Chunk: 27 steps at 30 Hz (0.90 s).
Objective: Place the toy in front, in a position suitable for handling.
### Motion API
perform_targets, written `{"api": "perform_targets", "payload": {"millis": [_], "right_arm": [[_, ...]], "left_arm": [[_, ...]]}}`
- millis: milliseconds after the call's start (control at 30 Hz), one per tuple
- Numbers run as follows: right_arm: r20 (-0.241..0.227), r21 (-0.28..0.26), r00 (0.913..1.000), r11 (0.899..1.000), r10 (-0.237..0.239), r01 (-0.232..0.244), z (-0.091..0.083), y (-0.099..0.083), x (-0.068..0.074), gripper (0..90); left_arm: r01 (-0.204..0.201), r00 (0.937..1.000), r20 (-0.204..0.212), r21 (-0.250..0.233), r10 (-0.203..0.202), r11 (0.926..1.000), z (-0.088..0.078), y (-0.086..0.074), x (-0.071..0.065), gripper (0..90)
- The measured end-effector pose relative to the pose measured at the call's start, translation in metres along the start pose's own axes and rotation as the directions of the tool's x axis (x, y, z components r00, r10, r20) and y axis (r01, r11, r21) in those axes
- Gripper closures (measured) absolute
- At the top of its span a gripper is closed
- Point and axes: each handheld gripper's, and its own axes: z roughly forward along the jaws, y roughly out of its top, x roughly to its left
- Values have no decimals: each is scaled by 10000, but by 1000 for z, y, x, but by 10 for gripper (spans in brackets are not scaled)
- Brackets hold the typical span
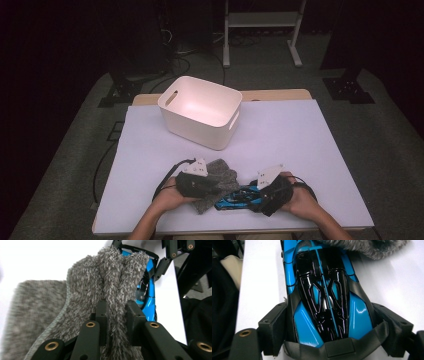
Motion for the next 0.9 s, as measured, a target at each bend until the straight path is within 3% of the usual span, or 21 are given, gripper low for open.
{"api": "perform_targets", "payload": {"millis": [167, 267, 367, 433, 533, 667, 700, 833, 900], "right_arm": [[113, -217, 9999, 9997, 112, -110, 12, 11, -3, 196], [126, -218, 9999, 9998, -34, 37, 17, 19, -7, 196], [25, -272, 10000, 9996, 83, -82, 21, 21, -9, 195], [75, -358, 10000, 9994, 44, -41, 20, 19, -9, 193], [63, -314, 9998, 9993, 193, -191, 17, 17, -9, 191], [-97, -383, 9997, 9990, 225, -229, 12, 14, -10, 194], [-183, -438, 9994, 9986, 295, -303, 10, 13, -11, 199], [-477, -593, 9977, 9969, 491, -519, 11, 10, -14, 203], [-510, -634, 9974, 9965, 507, -539, 13, 11, -14, 205]], "left_arm": [[-144, 9991, -403, -189, 136, 9997, -17, 4, 5, 771], [-161, 9990, -413, -93, 157, 9998, -19, 4, 8, 772], [-447, 9988, -177, 353, 453, 9984, -9, 0, 4, 771], [-523, 9986, -16, 295, 524, 9982, -2, -4, 2, 771], [-826, 9966, 80, 480, 823, 9954, -4, 0, 0, 771], [-832, 9965, 111, 501, 828, 9953, -6, -1, 0, 766], [-733, 9972, 165, 470, 726, 9962, -6, 0, 1, 747], [-301, 9987, 408, -6, 301, 9995, -10, 8, 4, 504], [-157, 9988, 470, -258, 169, 9995, -9, 13, 5, 461]]}}
